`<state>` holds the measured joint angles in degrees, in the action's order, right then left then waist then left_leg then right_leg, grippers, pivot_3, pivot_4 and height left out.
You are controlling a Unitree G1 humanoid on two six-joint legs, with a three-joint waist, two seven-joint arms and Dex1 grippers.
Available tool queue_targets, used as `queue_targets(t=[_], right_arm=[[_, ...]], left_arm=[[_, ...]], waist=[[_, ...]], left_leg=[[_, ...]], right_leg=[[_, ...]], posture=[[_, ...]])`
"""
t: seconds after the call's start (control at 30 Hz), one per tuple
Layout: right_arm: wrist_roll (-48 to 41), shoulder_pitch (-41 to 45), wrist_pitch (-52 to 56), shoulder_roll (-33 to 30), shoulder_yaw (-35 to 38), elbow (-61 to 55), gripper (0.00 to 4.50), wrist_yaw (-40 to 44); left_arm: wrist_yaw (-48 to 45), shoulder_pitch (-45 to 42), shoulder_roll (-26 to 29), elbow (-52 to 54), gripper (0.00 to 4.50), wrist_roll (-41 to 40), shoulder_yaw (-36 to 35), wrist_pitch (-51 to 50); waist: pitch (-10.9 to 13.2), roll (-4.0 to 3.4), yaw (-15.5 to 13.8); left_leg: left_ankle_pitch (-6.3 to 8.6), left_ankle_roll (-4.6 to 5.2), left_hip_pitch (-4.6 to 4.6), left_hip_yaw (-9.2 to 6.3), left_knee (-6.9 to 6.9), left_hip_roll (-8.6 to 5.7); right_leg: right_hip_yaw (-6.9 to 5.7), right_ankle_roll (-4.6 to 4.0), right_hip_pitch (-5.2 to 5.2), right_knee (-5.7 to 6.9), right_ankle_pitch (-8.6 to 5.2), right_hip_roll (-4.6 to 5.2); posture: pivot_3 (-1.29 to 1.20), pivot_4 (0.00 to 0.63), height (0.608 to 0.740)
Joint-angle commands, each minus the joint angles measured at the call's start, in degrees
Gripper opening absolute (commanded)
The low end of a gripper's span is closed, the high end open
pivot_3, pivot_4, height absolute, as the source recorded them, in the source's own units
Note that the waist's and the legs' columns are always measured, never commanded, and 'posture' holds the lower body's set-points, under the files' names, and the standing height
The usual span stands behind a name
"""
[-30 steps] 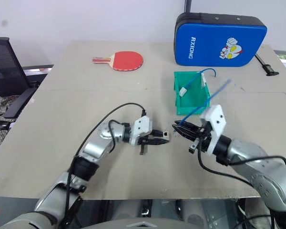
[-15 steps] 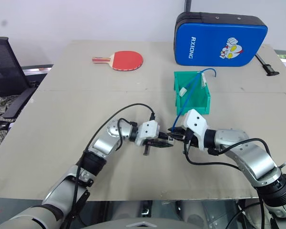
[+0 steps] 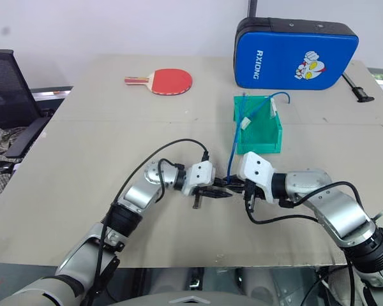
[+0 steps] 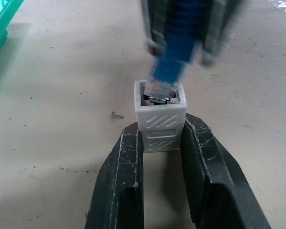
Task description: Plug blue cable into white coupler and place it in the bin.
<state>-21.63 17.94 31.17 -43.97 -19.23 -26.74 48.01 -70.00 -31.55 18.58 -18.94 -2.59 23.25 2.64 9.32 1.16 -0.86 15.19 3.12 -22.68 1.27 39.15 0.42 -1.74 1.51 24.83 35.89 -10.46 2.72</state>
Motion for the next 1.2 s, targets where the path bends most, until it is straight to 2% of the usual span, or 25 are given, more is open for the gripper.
queue_targets(t=[0.03, 0.4, 0.63, 0.8, 0.87, 0.93, 1.0, 1.03, 1.13, 1.2], right_arm=[[2.99, -1.87, 3.71, -0.38, -5.09, 3.77, 0.0, 2.47], [6.41, -3.05, 0.78, 2.43, -6.17, 17.0, 0.0, 6.44], [7.46, -4.76, -1.72, 2.6, -5.47, 18.14, 0.0, 6.89], [3.23, -3.58, -2.56, 9.27, 2.27, 16.37, 0.0, 0.62], [2.3, -4.03, -1.9, 8.99, 4.26, 13.45, 0.0, 1.1], [0.03, -4.77, -0.32, 8.81, 6.25, 10.47, 0.0, 1.43], [-1.51, -5.2, 0.93, 9.01, 7.9, 8.3, 0.0, 0.99], [-3.27, -5.36, 1.93, 9.36, 9.63, 6.73, 0.0, 0.46], [-9.75, -4.8, 6.17, 10.49, 15.6, 2.62, 0.0, -1.63], [-13.82, -3.54, 8.92, 10.42, 19.69, 0.36, 0.0, -3.04]], left_arm=[[-0.46, 0.02, -0.59, 1.37, 0.48, -1.15, -0.34, 2.1], [0.18, 1.07, -1.02, 1.61, 0.48, -1.07, -0.19, 2.33], [1.13, 2.0, -1.04, 1.65, 0.48, -0.91, -0.35, 2.08], [1.46, 2.3, -1.12, 1.3, 0.48, -1.32, -1.12, 2.06], [1.71, 2.43, -1.2, 1.28, 0.48, -1.3, -1.53, 2.51], [-1.63, 3.1, -0.79, 3.05, 0.48, -4.84, -2.23, -1.63], [-1.76, 3.3, -0.33, 3.83, 1.6, -5.97, -3.26, -2.95], [-0.77, 3.42, 0.02, 4.52, 1.84, -6.19, -4.15, -3.57], [-1.08, 5.06, 2.32, 8.72, 3.28, -8.68, -6.29, -6.77], [-1.14, 6.98, 4.29, 12.17, 3.28, -10.84, -8.24, -8.88]], waist=[[-0.05, 0.0, 0.0], [-0.98, 0.12, 0.06], [-1.24, 0.12, 0.05], [-1.36, 0.15, 0.13], [-1.33, 0.09, 0.24], [-1.3, 0.06, 0.14], [-1.23, 0.0, 0.14], [-1.18, -0.04, 0.1], [-1.1, -0.05, 0.07], [-0.96, -0.2, 0.24]], left_leg=[[0.0, 0.0, 0.02, -0.01, 0.0, 0.0], [0.01, 0.01, 0.29, 0.0, -0.01, 0.03], [0.05, 0.04, 0.86, 0.01, -0.15, 0.13], [0.05, 0.04, 0.85, 0.0, -0.17, 0.17], [0.05, 0.04, 0.84, 0.02, -0.17, 0.17], [0.05, 0.04, 0.83, 0.03, -0.17, 0.17], [0.05, 0.04, 0.77, 0.01, -0.17, 0.17], [0.05, 0.04, 0.7, 0.01, -0.17, 0.17], [0.05, 0.04, 0.36, 0.02, -0.17, 0.15], [0.05, 0.04, 0.08, 0.05, -0.16, 0.15]], right_leg=[[-0.01, 0.0, -0.03, 0.0, 0.0, 0.0], [-0.01, -0.12, -0.27, -0.01, -0.13, 0.0], [-0.05, -0.07, -0.73, -0.05, -0.19, 0.01], [-0.06, -0.07, -0.72, -0.06, -0.19, 0.01], [-0.03, -0.08, -0.7, -0.04, -0.18, 0.01], [-0.03, -0.09, -0.67, -0.04, -0.17, 0.03], [-0.06, -0.09, -0.63, -0.04, -0.17, 0.06], [-0.06, -0.08, -0.57, -0.04, -0.18, 0.06], [-0.01, -0.1, -0.27, -0.04, -0.16, 0.09], [0.06, -0.25, 0.04, -0.03, -0.05, 0.08]], posture=[[0.0, 0.15, 0.731], [0.0, 0.15, 0.731], [0.0, 0.15, 0.731], [0.0, 0.15, 0.731], [0.0, 0.15, 0.731], [0.0, 0.15, 0.731], [0.0, 0.15, 0.731], [0.0, 0.15, 0.731], [0.0, 0.15, 0.731], [0.0, 0.15, 0.731]])
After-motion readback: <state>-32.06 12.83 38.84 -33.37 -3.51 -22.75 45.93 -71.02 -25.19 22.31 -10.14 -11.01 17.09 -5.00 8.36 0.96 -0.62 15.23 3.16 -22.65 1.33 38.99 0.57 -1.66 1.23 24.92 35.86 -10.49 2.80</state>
